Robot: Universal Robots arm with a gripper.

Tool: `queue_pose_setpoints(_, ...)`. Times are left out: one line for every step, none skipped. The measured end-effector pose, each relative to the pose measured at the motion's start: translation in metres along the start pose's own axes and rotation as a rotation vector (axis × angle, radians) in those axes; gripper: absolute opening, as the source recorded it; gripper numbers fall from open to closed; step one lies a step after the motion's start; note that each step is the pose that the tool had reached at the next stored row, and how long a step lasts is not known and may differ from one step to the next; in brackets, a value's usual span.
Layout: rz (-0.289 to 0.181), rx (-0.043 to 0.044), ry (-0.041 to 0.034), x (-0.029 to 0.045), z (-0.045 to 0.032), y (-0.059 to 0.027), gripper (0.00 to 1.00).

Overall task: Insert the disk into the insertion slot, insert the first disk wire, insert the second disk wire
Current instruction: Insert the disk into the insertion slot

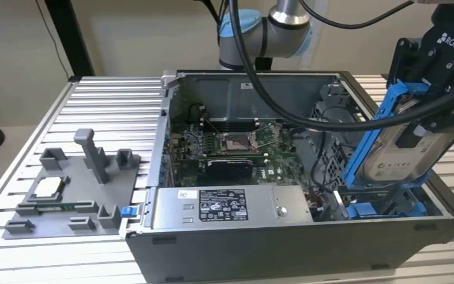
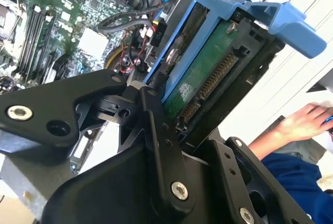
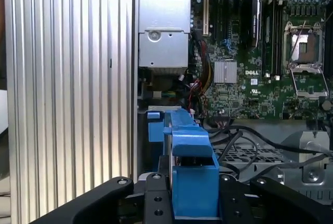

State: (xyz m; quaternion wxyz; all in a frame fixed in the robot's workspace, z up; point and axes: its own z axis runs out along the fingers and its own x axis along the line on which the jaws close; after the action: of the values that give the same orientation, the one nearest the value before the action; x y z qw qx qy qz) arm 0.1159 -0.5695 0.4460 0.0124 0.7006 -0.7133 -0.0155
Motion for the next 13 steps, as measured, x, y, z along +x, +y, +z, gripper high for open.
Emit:
queue_pose_setpoints(0.0, -0.0001, -0.004, 0.0001, 0.0006, 0.0, 0.0)
queue_pose_setpoints(-0.001, -0.0002, -0.0136, 0.0001, 0.0013, -0.0001, 0.0)
queue_pose_setpoints(-0.001, -0.0003, -0.0213, 0.0002, 0.0019, -0.0003, 0.0)
queue_pose_setpoints(-0.001, -0.0004, -0.0261, 0.0004, 0.0027, -0.0011, 0.0)
queue_pose_setpoints(-0.001, -0.0005, -0.0283, 0.0009, 0.0039, -0.0021, 0.0)
queue_pose_setpoints(-0.001, -0.0005, -0.0291, 0.0013, 0.0052, -0.0029, 0.0)
queue_pose_setpoints(-0.002, -0.0005, -0.0288, 0.0018, 0.0069, -0.0039, 0.0)
queue_pose_setpoints(-0.002, -0.0006, -0.0286, 0.0023, 0.0087, -0.0048, 0.0)
queue_pose_setpoints(-0.002, -0.0008, -0.0287, 0.003, 0.0105, -0.0055, 0.0)
queue_pose_setpoints(-0.002, -0.0008, -0.0288, 0.0035, 0.0122, -0.0056, 0.0)
queue_pose_setpoints(-0.002, -0.0009, -0.0287, 0.004, 0.0141, -0.0057, 0.0)
queue_pose_setpoints(-0.002, -0.0009, -0.0288, 0.0044, 0.0159, -0.0058, 0.0)
queue_pose_setpoints(-0.002, -0.0009, -0.0287, 0.0048, 0.0176, -0.006, 0.0)
